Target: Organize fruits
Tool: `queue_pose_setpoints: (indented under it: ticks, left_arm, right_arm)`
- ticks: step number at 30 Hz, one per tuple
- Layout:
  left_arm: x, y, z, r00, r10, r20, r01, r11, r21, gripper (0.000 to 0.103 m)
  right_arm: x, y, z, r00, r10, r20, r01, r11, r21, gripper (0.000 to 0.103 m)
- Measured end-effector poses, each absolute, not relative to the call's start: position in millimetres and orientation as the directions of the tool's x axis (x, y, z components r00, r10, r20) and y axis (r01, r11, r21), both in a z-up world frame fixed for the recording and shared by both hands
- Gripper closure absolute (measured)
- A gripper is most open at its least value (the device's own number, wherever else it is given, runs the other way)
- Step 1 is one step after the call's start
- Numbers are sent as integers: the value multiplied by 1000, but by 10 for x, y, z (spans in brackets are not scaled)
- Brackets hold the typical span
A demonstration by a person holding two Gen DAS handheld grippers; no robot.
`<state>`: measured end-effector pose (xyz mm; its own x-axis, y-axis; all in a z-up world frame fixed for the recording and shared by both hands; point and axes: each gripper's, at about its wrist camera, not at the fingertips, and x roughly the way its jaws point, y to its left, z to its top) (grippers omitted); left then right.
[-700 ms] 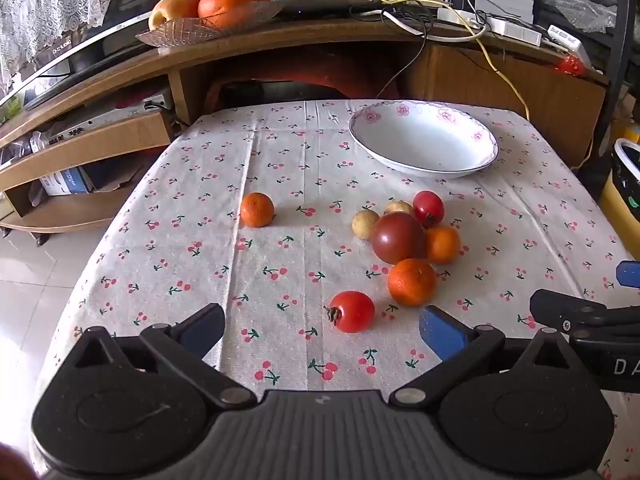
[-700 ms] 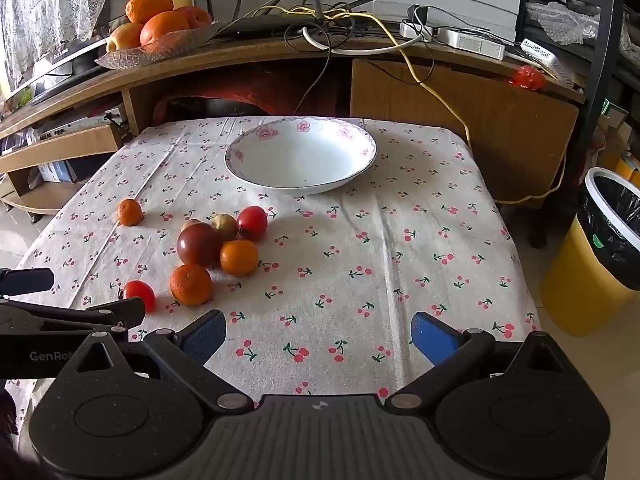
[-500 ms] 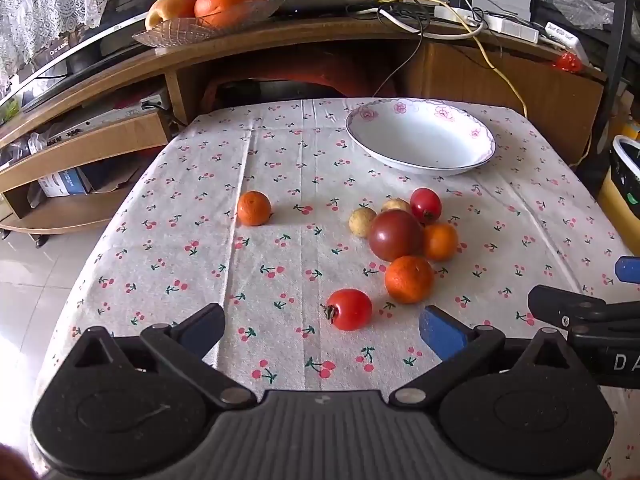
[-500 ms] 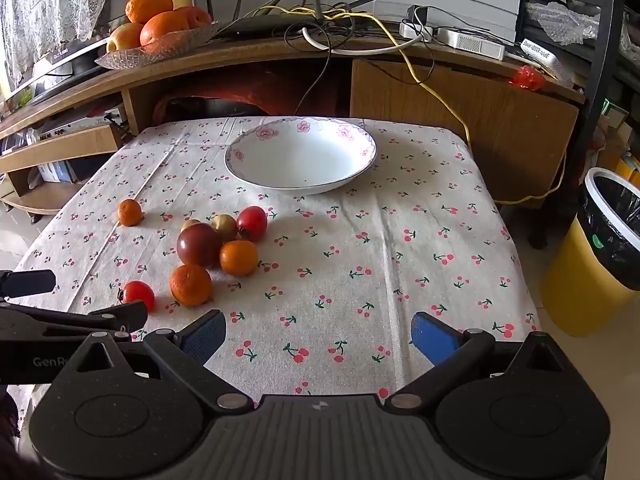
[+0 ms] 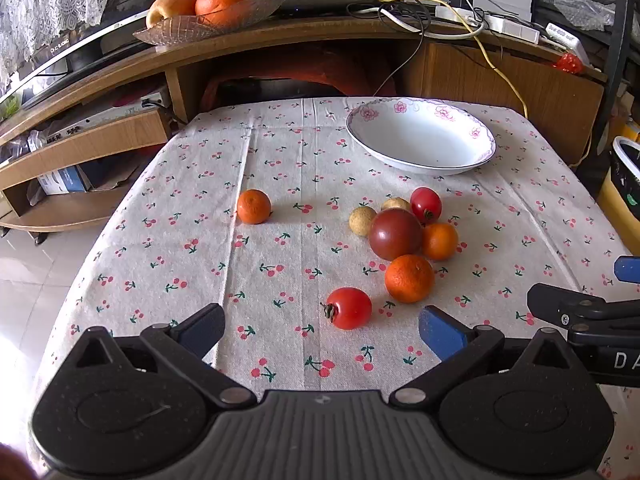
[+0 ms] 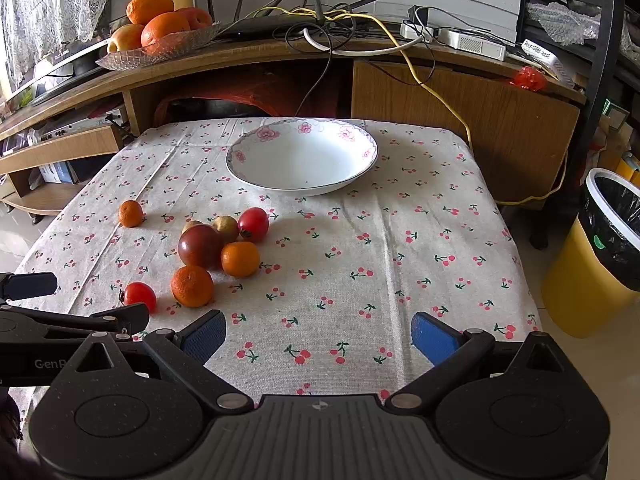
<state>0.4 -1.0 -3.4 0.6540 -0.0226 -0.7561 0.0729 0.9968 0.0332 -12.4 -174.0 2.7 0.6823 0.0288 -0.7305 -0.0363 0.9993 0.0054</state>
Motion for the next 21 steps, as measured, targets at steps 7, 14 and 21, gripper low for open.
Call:
queue_pose_setpoints:
  ticks: [7, 14, 21]
  left_arm:
    - [-3, 4, -42, 646, -28, -763, 68, 997, 21, 0]
    - [-41, 4, 0, 646, -16, -763, 69, 997, 38, 0]
    - [-100, 34, 131, 661, -8, -750, 77, 995, 58, 1]
  right_arm:
    - [-130, -1728, 32, 682, 33, -731, -43, 999, 5, 9]
    - [-153, -1710, 67, 682, 44, -730, -63, 998, 0, 9]
    - [-161, -1672, 170, 690, 68, -721, -93, 996, 6, 9]
